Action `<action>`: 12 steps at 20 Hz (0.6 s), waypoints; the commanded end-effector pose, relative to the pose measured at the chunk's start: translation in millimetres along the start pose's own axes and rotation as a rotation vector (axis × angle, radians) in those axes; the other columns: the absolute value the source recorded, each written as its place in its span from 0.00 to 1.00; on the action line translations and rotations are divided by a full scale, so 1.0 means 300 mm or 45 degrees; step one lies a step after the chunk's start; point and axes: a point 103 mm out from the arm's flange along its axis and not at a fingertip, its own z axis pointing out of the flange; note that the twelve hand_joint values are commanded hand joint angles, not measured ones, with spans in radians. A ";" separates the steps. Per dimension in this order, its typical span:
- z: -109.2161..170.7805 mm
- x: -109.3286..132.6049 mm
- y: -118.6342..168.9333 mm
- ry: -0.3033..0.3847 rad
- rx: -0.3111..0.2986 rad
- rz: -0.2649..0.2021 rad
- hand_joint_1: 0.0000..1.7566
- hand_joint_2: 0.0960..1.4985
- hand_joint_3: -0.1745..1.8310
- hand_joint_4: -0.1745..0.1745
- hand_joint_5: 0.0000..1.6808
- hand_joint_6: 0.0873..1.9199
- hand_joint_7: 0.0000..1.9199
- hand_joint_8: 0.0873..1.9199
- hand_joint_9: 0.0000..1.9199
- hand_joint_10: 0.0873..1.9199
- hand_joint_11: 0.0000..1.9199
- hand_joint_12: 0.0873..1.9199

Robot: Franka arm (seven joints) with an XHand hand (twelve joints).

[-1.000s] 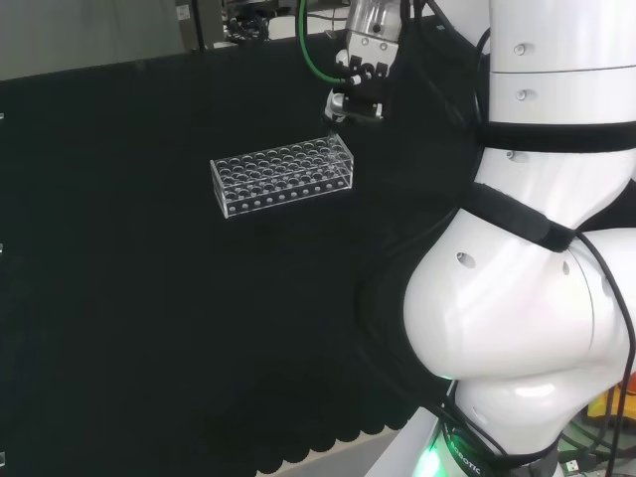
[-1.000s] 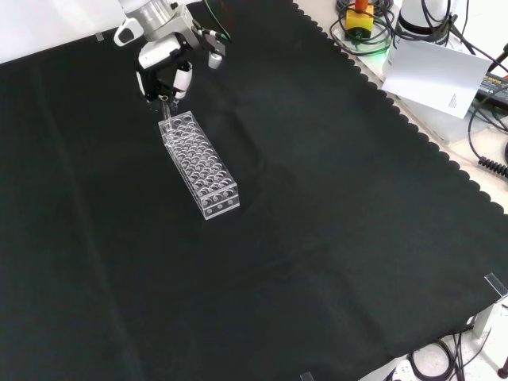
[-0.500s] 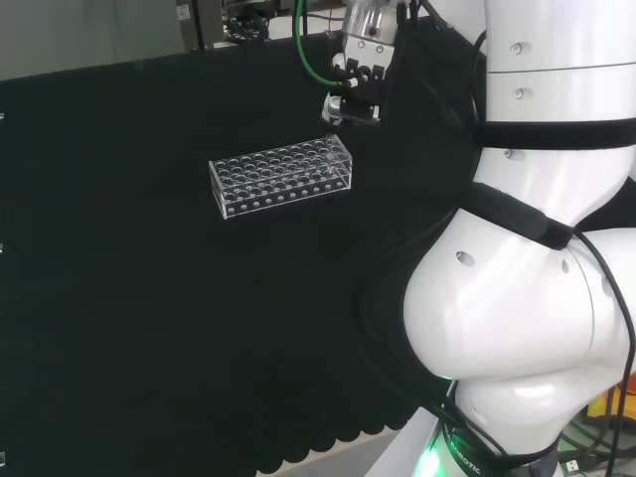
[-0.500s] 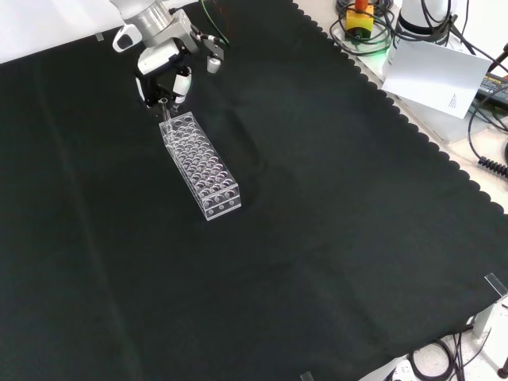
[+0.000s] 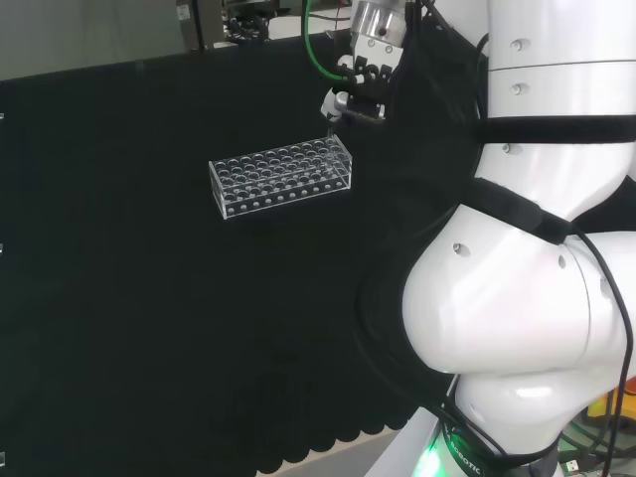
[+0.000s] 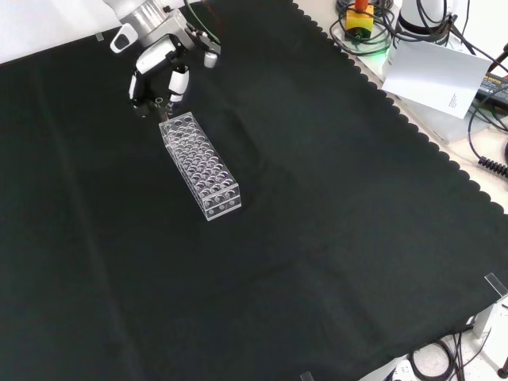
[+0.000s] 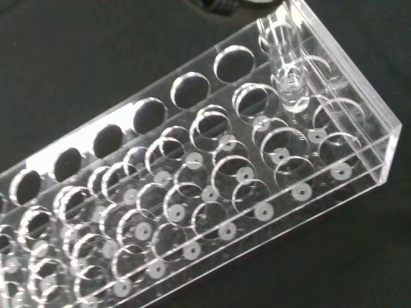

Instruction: Put the test tube back in the rack.

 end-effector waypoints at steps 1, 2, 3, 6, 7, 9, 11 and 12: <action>-0.006 0.007 -0.003 0.066 0.050 -0.047 0.64 0.61 0.00 0.55 0.30 0.28 0.17 0.46 0.32 0.44 0.19 0.77; -0.011 0.008 -0.005 0.070 0.047 -0.051 0.64 0.61 0.00 0.56 0.30 0.27 0.16 0.46 0.31 0.45 0.18 0.77; -0.019 0.010 -0.010 0.081 0.041 -0.056 0.63 0.60 0.00 0.57 0.30 0.27 0.15 0.46 0.30 0.45 0.17 0.77; -0.057 0.020 -0.036 0.114 -0.006 -0.093 0.63 0.60 0.00 0.59 0.28 0.23 0.12 0.46 0.26 0.46 0.14 0.79; -0.073 0.025 -0.045 0.119 -0.023 -0.105 0.62 0.60 0.00 0.60 0.27 0.22 0.11 0.46 0.25 0.46 0.13 0.79; -0.115 0.042 -0.063 0.117 -0.054 -0.137 0.62 0.60 0.00 0.61 0.26 0.19 0.10 0.46 0.24 0.47 0.11 0.80; -0.160 0.065 -0.078 0.103 -0.077 -0.169 0.62 0.60 0.00 0.62 0.25 0.16 0.09 0.46 0.22 0.47 0.10 0.80; -0.185 0.078 -0.089 0.101 -0.089 -0.185 0.62 0.60 0.00 0.62 0.25 0.16 0.09 0.46 0.22 0.47 0.10 0.80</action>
